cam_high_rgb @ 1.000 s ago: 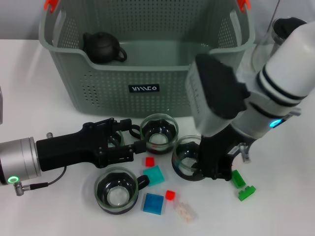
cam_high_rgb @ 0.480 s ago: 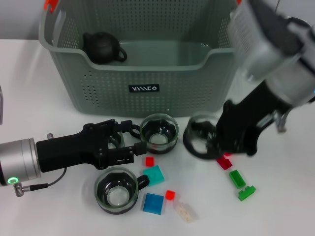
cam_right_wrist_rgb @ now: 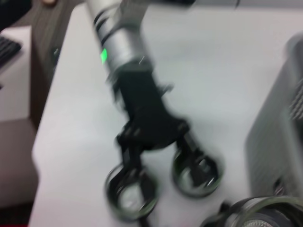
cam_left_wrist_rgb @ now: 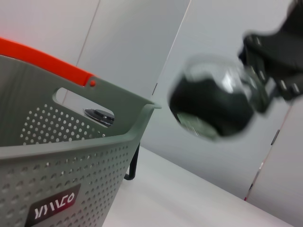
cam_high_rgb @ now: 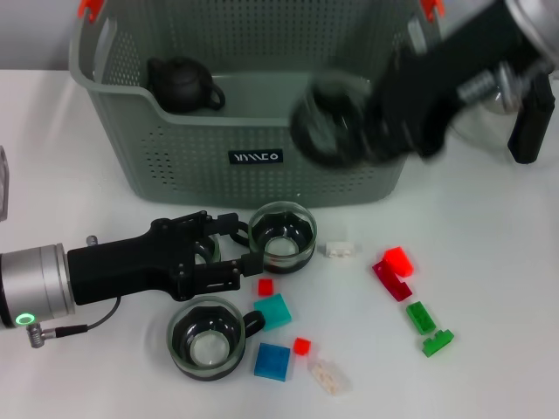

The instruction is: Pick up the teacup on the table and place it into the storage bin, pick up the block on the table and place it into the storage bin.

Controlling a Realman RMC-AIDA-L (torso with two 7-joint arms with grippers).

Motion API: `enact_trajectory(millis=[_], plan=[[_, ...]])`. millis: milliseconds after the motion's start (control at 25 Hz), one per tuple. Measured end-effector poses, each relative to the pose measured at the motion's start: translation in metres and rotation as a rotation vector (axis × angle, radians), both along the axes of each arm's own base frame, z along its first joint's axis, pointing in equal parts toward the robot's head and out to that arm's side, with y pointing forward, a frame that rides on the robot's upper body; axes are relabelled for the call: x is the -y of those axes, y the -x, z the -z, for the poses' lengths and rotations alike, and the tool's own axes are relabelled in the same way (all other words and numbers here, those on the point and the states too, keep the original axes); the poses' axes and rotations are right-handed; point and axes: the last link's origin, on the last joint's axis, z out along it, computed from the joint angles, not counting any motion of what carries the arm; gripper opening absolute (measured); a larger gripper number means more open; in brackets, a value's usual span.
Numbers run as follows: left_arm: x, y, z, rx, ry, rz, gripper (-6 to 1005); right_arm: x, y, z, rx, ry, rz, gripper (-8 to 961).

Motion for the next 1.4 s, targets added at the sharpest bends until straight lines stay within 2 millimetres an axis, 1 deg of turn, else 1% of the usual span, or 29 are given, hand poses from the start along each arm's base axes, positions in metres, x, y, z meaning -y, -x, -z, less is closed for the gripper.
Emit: enact_trajectory(millis=[120,240,360,560,760,840,1040,1200,1400], plan=[[0.000,0.000,0.000,0.000,0.001,0.000,830,-0.013,0.012,-0.005,-0.078,-0.076,-0.007,54],[0.001,0.000,0.001,0.001,0.004,0.000,830,-0.031,0.017,-0.004,-0.160,-0.161,0.023,54],[0.001,-0.001,0.001,0.003,0.008,0.004,829,-0.049,0.018,-0.001,-0.208,-0.226,0.082,54],[0.002,-0.002,0.001,0.006,0.011,0.011,829,-0.078,0.016,0.009,-0.258,-0.306,0.209,54],[0.002,-0.002,0.000,-0.001,0.012,0.020,830,-0.104,0.010,0.022,-0.282,-0.379,0.333,54],[0.002,-0.001,-0.001,-0.002,0.010,0.027,830,-0.111,0.005,0.028,-0.279,-0.405,0.356,54],[0.003,-0.002,-0.002,0.001,0.011,0.040,830,-0.122,-0.012,0.051,-0.244,-0.468,0.387,53],[0.005,-0.002,-0.002,0.002,0.008,0.052,829,-0.124,-0.023,0.067,-0.206,-0.491,0.395,53],[0.006,-0.001,-0.003,0.002,0.008,0.049,829,-0.123,-0.035,0.075,-0.160,-0.498,0.405,53]])
